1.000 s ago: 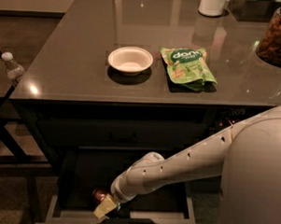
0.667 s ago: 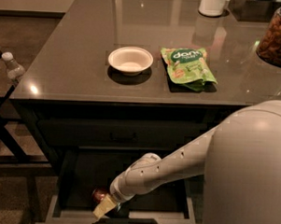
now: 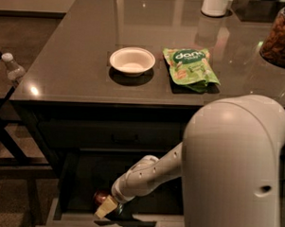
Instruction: Pick coke can from middle drawer and place on counter
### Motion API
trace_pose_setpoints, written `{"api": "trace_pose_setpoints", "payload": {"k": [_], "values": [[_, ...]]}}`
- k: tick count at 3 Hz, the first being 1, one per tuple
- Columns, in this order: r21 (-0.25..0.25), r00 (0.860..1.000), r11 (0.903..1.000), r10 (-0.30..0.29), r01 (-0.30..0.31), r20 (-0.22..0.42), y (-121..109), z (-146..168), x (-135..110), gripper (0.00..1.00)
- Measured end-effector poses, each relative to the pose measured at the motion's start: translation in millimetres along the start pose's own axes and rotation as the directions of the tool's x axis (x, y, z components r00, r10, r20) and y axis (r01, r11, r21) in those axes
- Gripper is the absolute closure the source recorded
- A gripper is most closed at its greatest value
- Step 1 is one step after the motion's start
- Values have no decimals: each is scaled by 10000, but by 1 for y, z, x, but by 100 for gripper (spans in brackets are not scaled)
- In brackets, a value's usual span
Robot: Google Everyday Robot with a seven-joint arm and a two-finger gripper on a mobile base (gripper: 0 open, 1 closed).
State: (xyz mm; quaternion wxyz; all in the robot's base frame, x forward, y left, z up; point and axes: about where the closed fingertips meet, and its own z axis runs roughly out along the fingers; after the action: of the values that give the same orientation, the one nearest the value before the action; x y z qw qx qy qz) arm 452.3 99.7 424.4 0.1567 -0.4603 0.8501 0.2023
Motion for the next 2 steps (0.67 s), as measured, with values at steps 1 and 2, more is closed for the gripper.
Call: {"api": "trace_pose_setpoints", "payload": {"k": [1, 2], "values": [[52, 10000, 10000, 10, -11, 10, -8, 12, -1, 0], [124, 10000, 9999, 30, -30, -8, -15, 23, -1, 0]]}}
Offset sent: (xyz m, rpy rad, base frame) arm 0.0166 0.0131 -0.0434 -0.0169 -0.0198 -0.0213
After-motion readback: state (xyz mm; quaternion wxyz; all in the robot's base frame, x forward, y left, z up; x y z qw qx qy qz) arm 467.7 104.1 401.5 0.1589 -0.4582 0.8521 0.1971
